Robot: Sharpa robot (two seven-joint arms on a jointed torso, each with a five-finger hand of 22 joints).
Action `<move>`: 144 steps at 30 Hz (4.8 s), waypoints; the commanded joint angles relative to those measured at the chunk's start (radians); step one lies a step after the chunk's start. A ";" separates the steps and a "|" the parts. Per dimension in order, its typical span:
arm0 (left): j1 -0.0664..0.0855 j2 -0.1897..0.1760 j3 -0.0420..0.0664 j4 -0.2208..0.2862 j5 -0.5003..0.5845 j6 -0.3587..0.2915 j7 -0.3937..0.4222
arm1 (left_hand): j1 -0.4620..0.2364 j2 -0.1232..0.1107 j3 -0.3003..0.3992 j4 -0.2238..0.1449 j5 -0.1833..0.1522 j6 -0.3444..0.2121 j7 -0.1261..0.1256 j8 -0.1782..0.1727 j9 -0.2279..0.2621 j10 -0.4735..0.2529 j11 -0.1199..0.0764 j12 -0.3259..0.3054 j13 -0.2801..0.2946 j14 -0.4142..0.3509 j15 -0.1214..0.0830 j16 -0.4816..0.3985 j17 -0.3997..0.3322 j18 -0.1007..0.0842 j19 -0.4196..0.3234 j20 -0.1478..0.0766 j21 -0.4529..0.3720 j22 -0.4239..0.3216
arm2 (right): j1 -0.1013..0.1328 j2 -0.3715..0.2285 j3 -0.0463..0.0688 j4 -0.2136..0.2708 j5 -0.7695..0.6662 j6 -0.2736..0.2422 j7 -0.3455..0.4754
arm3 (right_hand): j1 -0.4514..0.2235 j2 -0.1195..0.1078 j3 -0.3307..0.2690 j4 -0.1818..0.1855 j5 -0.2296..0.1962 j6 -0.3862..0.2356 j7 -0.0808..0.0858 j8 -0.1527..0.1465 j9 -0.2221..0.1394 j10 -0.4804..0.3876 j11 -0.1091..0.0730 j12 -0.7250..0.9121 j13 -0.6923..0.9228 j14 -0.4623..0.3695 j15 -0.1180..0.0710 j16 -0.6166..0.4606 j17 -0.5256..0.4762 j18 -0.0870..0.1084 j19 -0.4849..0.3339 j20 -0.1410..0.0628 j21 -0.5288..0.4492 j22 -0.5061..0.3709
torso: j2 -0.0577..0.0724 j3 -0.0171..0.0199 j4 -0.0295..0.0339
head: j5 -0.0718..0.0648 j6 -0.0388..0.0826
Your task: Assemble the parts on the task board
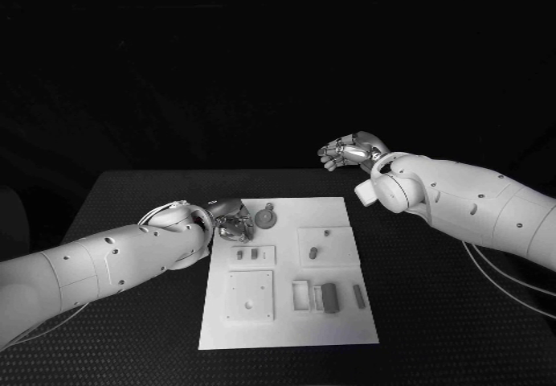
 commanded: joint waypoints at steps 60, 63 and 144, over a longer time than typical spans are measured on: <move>-0.006 0.009 -0.026 -0.026 -0.033 0.041 -0.028 | 0.011 -0.013 0.002 0.000 -0.009 -0.097 0.018 -0.048 -0.030 -0.042 0.017 -0.019 -0.016 -0.020 0.010 0.004 -0.015 0.013 -0.007 -0.045 -0.004 0.018 | 0.000 -0.005 0.001 0.006 -0.004 0.017 0.007 | -0.006 0.002 -0.002 0.003 0.004 -0.001 0.005 -0.002 -0.002 -0.001 0.007 -0.007 -0.001 -0.011 0.000 -0.006 0.002 0.015 -0.001 0.002 -0.009 0.004 | 0.000 -0.0010 0.0012 | -0.004 -0.004; -0.006 0.006 -0.026 -0.029 -0.033 0.036 -0.030 | 0.012 -0.014 0.002 0.000 -0.009 -0.101 0.019 -0.049 -0.031 -0.043 0.017 -0.018 -0.017 -0.020 0.011 0.004 -0.016 0.014 -0.007 -0.044 -0.004 0.018 | 0.000 -0.005 0.001 0.005 -0.004 0.018 0.006 | -0.006 0.002 -0.002 0.003 0.004 -0.001 0.005 -0.002 -0.002 -0.001 0.007 -0.007 -0.001 -0.011 0.000 -0.006 0.002 0.015 -0.001 0.002 -0.009 0.004 | 0.000 -0.0009 0.0010 | -0.003 -0.003; 0.075 -0.179 0.027 0.092 1.057 -0.026 0.173 | -0.194 -0.031 -0.107 0.028 -0.031 -0.221 0.089 -0.027 -0.057 -0.219 0.110 -0.016 -0.085 -0.221 0.137 -0.590 -0.244 -0.018 -0.189 0.080 -0.317 -0.094 | -0.073 -0.088 -0.131 0.229 -1.209 0.117 -0.172 | 0.163 -0.137 0.233 0.065 -0.325 0.073 -0.039 0.037 -0.010 0.184 -0.029 -0.216 0.017 0.279 -0.130 0.076 0.136 0.015 0.311 -0.116 0.090 0.079 | 0.000 -0.0019 -0.0002 | 0.001 0.014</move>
